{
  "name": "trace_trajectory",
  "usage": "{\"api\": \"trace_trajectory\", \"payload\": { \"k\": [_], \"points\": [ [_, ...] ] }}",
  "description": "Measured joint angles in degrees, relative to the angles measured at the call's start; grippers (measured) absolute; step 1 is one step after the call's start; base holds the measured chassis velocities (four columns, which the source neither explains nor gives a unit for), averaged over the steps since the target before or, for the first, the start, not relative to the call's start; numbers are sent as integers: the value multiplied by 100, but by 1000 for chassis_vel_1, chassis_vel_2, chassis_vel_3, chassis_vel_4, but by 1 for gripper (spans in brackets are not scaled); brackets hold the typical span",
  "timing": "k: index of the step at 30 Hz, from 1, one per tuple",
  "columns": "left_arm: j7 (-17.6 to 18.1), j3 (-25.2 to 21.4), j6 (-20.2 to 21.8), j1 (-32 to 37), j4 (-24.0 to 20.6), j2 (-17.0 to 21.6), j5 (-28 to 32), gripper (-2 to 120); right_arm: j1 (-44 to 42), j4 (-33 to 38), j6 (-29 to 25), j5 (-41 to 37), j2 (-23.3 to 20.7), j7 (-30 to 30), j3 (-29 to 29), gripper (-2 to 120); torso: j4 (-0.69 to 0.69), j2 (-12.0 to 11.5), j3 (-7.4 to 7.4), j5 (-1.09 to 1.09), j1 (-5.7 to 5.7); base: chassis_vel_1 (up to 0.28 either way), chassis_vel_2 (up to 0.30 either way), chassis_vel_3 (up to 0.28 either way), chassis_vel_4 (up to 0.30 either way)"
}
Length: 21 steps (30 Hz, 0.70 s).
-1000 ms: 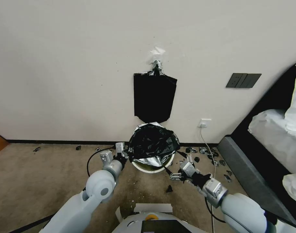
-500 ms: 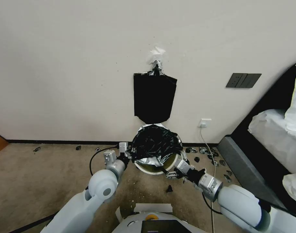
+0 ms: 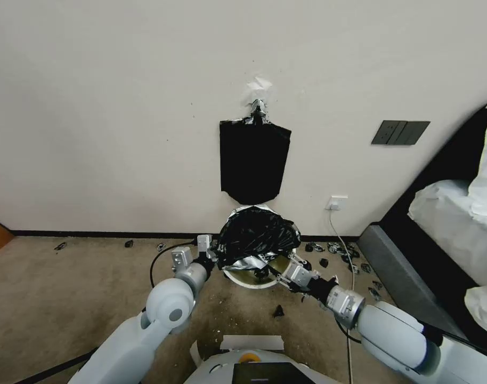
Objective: Place a trash bag onto the trash bin.
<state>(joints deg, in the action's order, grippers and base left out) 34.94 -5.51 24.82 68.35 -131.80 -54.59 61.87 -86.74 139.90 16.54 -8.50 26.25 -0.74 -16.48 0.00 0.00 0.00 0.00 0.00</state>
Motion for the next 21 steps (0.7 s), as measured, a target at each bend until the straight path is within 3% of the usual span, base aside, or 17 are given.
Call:
{"api": "trace_trajectory", "payload": {
  "k": [3, 14, 21],
  "points": [
    [-33, -17, 5, 4, -25, 34, -10, 0, -8, -23, 5, 61, -24, -35, -23, 2, 0, 0, 0, 0, 0, 0, 0, 0, 0],
    [-20, -70, 2, 1, -31, 26, 54, 0, -139, -26, -184, 68, -8, -25, -90, 0, 0, 0, 0, 0, 0, 0, 0, 0, 0],
    [141, -211, -32, -135, 97, 21, 466, 0, -564, -15, -1184, 21, -73, 229, -312, 0, -1, 0, 0, 0, 0, 0, 0, 0, 0]
  ]
}}
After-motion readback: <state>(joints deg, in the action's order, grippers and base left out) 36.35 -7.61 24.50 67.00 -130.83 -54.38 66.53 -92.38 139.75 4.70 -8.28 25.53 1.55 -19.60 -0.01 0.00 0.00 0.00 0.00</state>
